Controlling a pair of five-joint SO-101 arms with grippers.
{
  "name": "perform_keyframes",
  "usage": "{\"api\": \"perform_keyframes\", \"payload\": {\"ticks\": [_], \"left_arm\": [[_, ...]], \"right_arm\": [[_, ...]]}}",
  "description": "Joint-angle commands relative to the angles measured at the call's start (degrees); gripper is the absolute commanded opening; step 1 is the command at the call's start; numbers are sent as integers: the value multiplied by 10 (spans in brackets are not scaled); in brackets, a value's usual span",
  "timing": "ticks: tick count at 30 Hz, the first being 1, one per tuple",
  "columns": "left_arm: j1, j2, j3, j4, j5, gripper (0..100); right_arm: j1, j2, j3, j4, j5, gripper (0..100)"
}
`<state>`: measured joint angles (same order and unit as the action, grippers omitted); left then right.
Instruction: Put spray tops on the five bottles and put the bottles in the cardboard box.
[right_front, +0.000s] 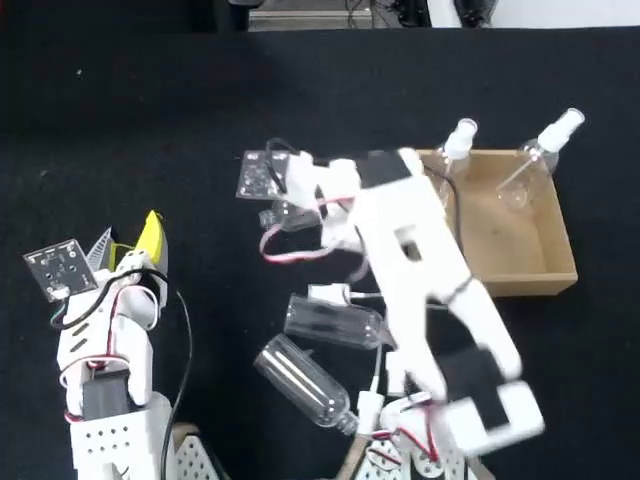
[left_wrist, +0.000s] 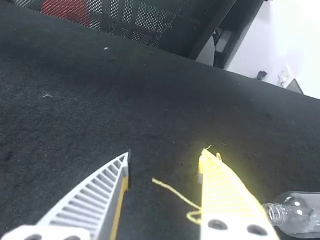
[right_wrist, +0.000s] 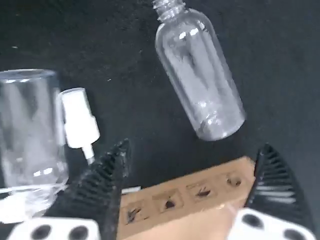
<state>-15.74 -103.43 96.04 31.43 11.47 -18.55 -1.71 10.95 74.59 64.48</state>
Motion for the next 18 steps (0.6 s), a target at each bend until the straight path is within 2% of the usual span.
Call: {"api": "perform_keyframes", "payload": {"ticks": [1,8,18], "left_arm": [[-7,-11,12,-4,6,209],[-9,-10,13,-18,6,209],[-9,-10,13,-18,6,209]], "right_arm": [[18,73,-94,2,32,340],[8,160,-144,-11,62,342],[4,176,-160,-24,113,341]]}}
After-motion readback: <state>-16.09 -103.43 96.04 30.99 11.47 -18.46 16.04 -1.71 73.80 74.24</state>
